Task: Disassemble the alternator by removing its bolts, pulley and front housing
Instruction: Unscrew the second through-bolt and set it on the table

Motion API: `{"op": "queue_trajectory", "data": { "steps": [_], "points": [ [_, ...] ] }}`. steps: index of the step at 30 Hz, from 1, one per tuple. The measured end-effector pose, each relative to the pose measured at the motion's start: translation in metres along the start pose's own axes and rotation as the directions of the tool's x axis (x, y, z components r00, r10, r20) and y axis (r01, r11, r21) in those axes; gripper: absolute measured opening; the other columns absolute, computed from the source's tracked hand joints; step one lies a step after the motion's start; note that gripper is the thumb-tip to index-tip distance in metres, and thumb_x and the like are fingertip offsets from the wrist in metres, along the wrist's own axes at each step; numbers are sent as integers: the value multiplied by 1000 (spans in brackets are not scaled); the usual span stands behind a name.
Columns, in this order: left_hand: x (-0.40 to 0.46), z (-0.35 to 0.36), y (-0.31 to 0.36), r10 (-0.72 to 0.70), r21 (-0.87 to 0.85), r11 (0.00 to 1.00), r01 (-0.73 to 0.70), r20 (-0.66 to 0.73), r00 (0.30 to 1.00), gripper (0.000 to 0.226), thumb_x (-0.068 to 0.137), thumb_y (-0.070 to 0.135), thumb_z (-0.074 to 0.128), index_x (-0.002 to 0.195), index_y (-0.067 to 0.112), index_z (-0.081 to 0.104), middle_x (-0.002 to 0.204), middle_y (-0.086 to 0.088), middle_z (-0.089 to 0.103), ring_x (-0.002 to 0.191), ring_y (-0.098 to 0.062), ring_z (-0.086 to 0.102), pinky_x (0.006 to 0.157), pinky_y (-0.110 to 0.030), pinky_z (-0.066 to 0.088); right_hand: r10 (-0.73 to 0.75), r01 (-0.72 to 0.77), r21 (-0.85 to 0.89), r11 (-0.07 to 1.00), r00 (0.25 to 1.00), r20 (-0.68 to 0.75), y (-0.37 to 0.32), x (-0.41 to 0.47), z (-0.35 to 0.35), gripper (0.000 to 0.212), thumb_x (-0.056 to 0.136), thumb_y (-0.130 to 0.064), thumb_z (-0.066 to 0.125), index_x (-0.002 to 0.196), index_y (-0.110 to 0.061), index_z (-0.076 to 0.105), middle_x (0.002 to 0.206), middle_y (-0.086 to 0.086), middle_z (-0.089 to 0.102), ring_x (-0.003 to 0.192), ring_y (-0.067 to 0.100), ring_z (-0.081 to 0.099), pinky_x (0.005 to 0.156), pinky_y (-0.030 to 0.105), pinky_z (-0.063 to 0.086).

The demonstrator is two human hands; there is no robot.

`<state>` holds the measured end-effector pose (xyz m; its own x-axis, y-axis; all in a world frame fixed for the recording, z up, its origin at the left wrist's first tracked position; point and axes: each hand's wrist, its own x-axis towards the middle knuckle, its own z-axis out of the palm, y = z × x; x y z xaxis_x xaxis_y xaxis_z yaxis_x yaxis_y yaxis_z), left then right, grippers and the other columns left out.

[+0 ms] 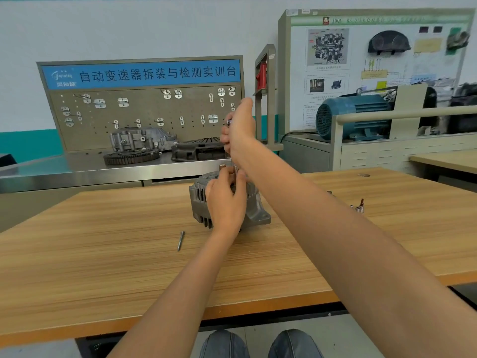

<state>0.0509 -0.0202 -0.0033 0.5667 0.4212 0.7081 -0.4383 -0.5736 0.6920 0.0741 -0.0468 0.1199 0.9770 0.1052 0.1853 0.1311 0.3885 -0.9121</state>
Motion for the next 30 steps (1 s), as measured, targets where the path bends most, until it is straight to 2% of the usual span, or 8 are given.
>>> {"op": "queue_trajectory", "data": {
  "steps": [3, 6, 11, 16, 19, 22, 25, 30],
  "points": [
    [-1, -1, 2, 20, -5, 1000, -20, 21, 1000, 18, 99, 27, 43, 86, 24, 55, 70, 16, 60, 95, -30, 57, 88, -46, 42, 144, -145, -16, 989, 953, 267, -7, 8, -11, 54, 96, -52, 20, 60, -16, 37, 39, -6, 27, 32, 9, 19, 37, 13, 13],
    [0, -3, 1, 17, -31, 999, -15, 59, 998, 19, 100, 26, 41, 94, 21, 58, 91, 10, 71, 103, -26, 58, 94, -47, 41, 205, -210, -48, 976, 838, 506, -10, 12, -19, 60, 95, -58, 18, 57, -15, 36, 37, -6, 24, 31, 7, 16, 42, 15, 10],
    [2, -4, -3, -1, -57, 998, 5, 72, 997, 21, 99, 26, 44, 91, 17, 62, 90, 10, 70, 101, -26, 59, 92, -47, 43, 203, -193, -79, 978, 795, 572, -8, 11, -19, 51, 97, -46, 26, 57, -16, 37, 38, -8, 25, 32, 6, 17, 40, 16, 10],
    [2, -4, -4, 9, -29, 1000, -7, 74, 997, 21, 98, 24, 46, 85, 15, 60, 90, 3, 72, 96, -29, 60, 87, -48, 45, 89, -90, -18, 996, 903, 421, -5, 3, -15, 40, 97, -30, 28, 61, -16, 37, 38, -8, 27, 33, 7, 20, 37, 16, 15],
    [3, -4, -4, -45, 14, 999, 45, 54, 998, 22, 96, 15, 48, 76, 14, 58, 73, 0, 62, 91, -31, 57, 77, -46, 46, -123, 124, -8, 992, 990, 70, 6, -11, -3, 33, 97, -23, 33, 65, -16, 39, 50, -5, 35, 42, 9, 27, 41, 21, 25],
    [4, -3, -5, -154, 35, 988, 153, 49, 987, 33, 92, 2, 48, 62, 16, 46, 71, -7, 56, 92, -33, 55, 74, -45, 45, -403, 376, -153, 914, 883, -240, 24, -23, 7, 15, 98, -22, 38, 85, -16, 39, 63, -6, 43, 53, 10, 41, 55, 32, 39],
    [5, -2, -8, -177, -3, 984, 178, 58, 982, 25, 93, 4, 50, 70, 11, 56, 83, -17, 63, 95, -32, 56, 80, -47, 47, -470, 433, -189, 881, 845, -255, 28, -23, 8, 9, 98, -22, 39, 92, -16, 37, 69, -5, 47, 60, 14, 48, 62, 39, 46],
    [3, -3, -2, -104, -28, 994, 106, 54, 993, 38, 89, 5, 49, 58, 24, 35, 59, 5, 41, 75, -27, 40, 61, -34, 29, -383, 361, -166, 918, 915, -128, 24, -13, 7, 22, 97, -23, 35, 76, -16, 37, 60, -6, 38, 53, 12, 34, 56, 30, 31]
  ]
}}
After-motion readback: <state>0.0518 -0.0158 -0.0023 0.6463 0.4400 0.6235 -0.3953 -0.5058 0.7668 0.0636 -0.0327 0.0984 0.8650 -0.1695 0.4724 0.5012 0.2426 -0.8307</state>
